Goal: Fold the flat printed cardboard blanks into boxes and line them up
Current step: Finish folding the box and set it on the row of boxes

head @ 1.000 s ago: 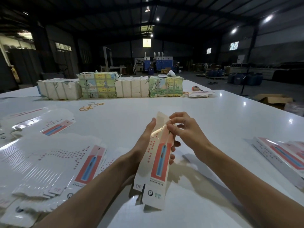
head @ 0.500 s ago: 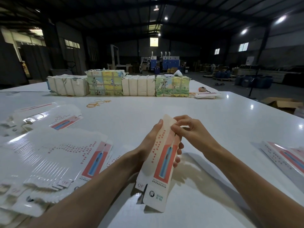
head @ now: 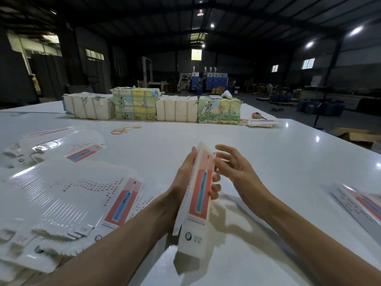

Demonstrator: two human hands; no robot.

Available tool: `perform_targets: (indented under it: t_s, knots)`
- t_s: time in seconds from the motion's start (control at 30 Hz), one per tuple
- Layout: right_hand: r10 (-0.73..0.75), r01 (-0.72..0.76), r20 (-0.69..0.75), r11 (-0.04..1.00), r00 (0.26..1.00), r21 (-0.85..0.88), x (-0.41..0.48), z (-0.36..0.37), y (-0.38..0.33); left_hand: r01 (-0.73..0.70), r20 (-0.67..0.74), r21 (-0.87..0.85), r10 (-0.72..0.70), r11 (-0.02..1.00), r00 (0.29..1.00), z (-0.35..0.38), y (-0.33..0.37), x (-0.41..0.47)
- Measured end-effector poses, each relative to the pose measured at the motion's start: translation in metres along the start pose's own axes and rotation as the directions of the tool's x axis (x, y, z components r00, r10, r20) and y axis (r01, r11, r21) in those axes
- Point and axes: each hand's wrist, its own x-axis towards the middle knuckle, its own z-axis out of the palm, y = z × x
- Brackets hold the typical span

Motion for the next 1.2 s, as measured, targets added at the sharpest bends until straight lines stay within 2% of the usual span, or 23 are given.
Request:
perform_targets:
  t_s: [0.07,0.1,0.2,0.37,0.47,0.53,0.6,0.67,0.77,1.0,1.13,1.2]
  knots:
    - [0.039,-0.042,0.080,0.998,0.996,0.037,-0.001,0.005,0.007,-0.009,0.009,-0.086,0.010,0.996,1.000,-0.003,0.002,-0.001]
    - [0.035,-0.039,0.086,0.998,0.996,0.051,-0.001,0.008,0.010,-0.015,-0.006,-0.076,0.015,0.997,1.000,-0.004,0.002,0.000]
    - [0.004,-0.005,0.022,0.998,1.000,0.068,-0.001,0.010,0.009,-0.028,-0.062,0.039,0.030,0.999,0.998,-0.005,-0.001,0.002]
    - [0.013,-0.013,0.005,0.990,1.000,0.139,-0.002,0.005,0.007,-0.062,-0.120,0.080,0.071,0.995,0.990,-0.001,-0.014,0.000]
    - [0.038,-0.026,-0.058,0.981,0.998,0.190,-0.001,0.002,0.009,-0.118,-0.261,0.265,0.189,0.957,0.947,-0.001,-0.016,0.006]
    - [0.037,-0.018,-0.116,0.987,0.993,0.159,0.001,-0.002,0.011,-0.172,-0.313,0.442,0.331,0.880,0.891,-0.002,-0.016,0.008]
    - [0.022,-0.007,-0.140,0.994,0.990,0.106,0.002,-0.005,0.011,-0.223,-0.258,0.495,0.387,0.840,0.885,0.001,-0.016,0.009]
    - [0.007,0.006,-0.155,0.997,0.988,0.080,0.004,-0.007,0.011,-0.218,-0.176,0.528,0.357,0.821,0.917,0.009,-0.018,0.008]
    - [0.005,0.002,-0.164,0.999,0.987,0.041,0.003,-0.008,0.009,-0.236,-0.090,0.621,0.366,0.747,0.926,0.012,-0.022,0.009]
    - [0.018,-0.018,-0.086,1.000,0.996,0.007,-0.001,0.006,0.008,-0.239,-0.173,0.591,0.411,0.770,0.895,0.010,-0.014,0.009]
    - [0.023,-0.024,-0.081,1.000,0.996,-0.008,-0.001,0.003,0.007,-0.222,-0.179,0.506,0.354,0.834,0.918,0.010,-0.017,0.009]
    - [0.022,-0.024,-0.085,1.000,0.996,-0.020,-0.001,0.000,0.006,-0.199,-0.164,0.535,0.332,0.821,0.929,0.011,-0.019,0.010]
